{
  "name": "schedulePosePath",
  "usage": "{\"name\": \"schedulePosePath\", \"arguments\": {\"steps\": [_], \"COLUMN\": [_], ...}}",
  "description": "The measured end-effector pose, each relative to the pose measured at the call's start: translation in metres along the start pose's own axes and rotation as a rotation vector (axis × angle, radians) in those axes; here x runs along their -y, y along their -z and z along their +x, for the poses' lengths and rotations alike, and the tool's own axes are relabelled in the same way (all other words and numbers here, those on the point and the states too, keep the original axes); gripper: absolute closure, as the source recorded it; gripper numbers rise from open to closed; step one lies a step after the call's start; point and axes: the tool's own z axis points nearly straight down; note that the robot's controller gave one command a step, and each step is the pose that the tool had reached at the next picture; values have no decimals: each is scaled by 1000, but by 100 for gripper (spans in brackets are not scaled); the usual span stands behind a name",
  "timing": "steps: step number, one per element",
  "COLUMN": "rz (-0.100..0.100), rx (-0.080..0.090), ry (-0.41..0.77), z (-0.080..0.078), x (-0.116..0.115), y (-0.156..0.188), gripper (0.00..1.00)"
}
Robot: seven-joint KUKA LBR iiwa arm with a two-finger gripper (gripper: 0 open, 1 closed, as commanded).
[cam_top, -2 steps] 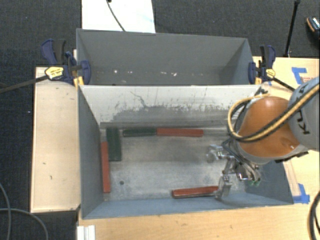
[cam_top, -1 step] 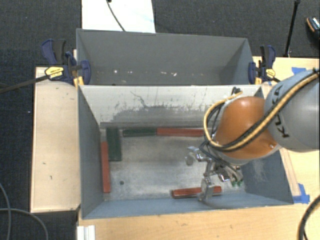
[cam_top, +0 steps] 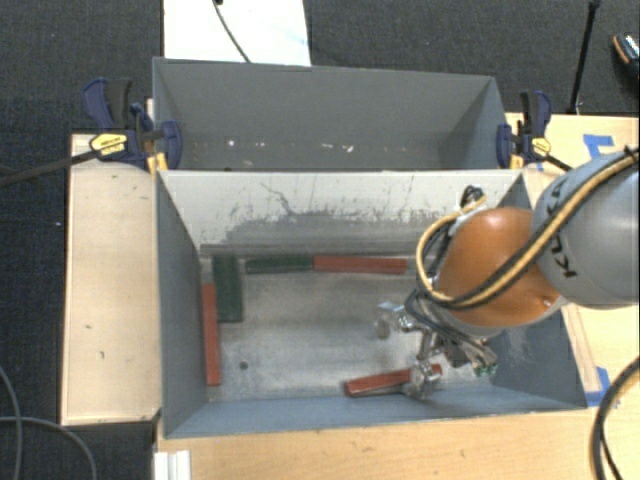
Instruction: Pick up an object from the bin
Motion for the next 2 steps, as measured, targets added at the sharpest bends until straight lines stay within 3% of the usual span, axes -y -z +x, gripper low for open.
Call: {"name": "schedulePosePath", "arguments": {"steps": [1, 2], "rz": [1, -1], "rx": [0, -8], "ry": [-141, -143], "z": [-9, -6], "x": [-23, -23], "y": [0, -2], "gripper": [0, 100]}}
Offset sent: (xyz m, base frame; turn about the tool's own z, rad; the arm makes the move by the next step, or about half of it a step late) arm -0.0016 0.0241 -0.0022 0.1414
